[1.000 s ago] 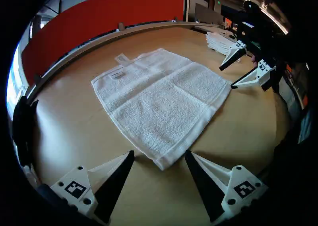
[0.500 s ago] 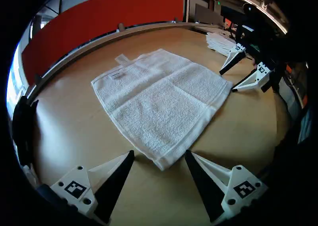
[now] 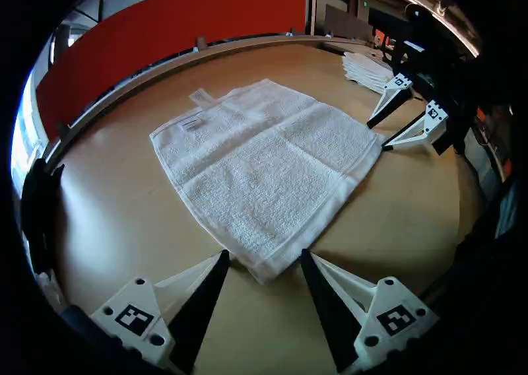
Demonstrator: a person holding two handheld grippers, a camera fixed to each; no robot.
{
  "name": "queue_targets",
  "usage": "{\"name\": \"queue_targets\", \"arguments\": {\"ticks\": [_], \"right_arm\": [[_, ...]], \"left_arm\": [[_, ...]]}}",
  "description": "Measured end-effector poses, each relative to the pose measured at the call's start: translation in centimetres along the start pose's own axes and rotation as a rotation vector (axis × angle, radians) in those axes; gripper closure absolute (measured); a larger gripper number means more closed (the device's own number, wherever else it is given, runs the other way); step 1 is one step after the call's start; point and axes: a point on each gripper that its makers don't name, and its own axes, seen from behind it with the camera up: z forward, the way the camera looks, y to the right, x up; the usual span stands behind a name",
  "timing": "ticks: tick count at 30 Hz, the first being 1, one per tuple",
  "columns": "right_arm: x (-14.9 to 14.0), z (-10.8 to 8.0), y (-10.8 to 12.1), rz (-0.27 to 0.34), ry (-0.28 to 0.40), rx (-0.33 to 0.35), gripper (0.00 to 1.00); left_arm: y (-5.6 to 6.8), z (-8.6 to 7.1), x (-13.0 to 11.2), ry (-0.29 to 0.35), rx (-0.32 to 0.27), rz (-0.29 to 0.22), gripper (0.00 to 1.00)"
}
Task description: Fold towel
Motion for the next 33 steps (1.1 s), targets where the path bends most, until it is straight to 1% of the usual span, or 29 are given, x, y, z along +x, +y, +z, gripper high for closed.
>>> {"name": "queue_targets", "arguments": {"ticks": [3, 5, 7, 9, 11, 13, 14, 15, 17, 19, 25, 27, 33], "right_arm": [[0.0, 0.1, 0.0, 0.0, -0.002, 0.001, 0.37], [0.1, 0.1, 0.0, 0.003, -0.003, 0.0, 0.46], [0.1, 0.2, 0.1, 0.007, -0.004, -0.002, 0.5], [0.1, 0.2, 0.1, 0.011, -0.005, -0.004, 0.57], [0.1, 0.3, 0.1, 0.014, -0.005, -0.006, 0.65], [0.1, 0.3, 0.1, 0.018, -0.005, -0.007, 0.72], [0.1, 0.4, 0.1, 0.021, -0.005, -0.008, 0.74], [0.1, 0.4, 0.1, 0.024, -0.005, -0.008, 0.75], [0.1, 0.5, 0.0, 0.031, -0.006, -0.007, 0.75], [0.1, 0.5, 0.0, 0.037, -0.007, -0.004, 0.76], [0.3, 0.5, -0.3, 0.057, -0.005, 0.004, 0.8], [0.5, 0.4, -0.4, 0.06, -0.001, 0.005, 0.82], [1.2, -0.2, -0.3, 0.054, 0.013, -0.004, 0.82]], "left_arm": [[0.1, 0.0, 0.0, -0.003, 0.003, -0.006, 0.26], [0.0, 0.0, 0.0, -0.005, 0.007, -0.011, 0.3], [0.0, 0.0, 0.0, -0.008, 0.01, -0.014, 0.35], [0.1, 0.0, 0.0, -0.012, 0.013, -0.018, 0.39], [0.1, 0.0, 0.0, -0.015, 0.016, -0.02, 0.46], [0.2, 0.0, 0.0, -0.018, 0.018, -0.022, 0.49], [0.2, 0.0, 0.0, -0.019, 0.02, -0.024, 0.51], [0.2, 0.1, 0.1, -0.021, 0.022, -0.027, 0.54], [0.1, 0.1, 0.1, -0.024, 0.028, -0.034, 0.65], [0.0, 0.1, 0.1, -0.025, 0.036, -0.043, 0.73], [0.0, 0.0, 0.1, -0.03, 0.044, -0.062, 0.78], [0.0, 0.0, 0.2, -0.033, 0.043, -0.069, 0.79], [0.0, -0.4, 0.6, -0.031, 0.043, -0.096, 0.79]]}}
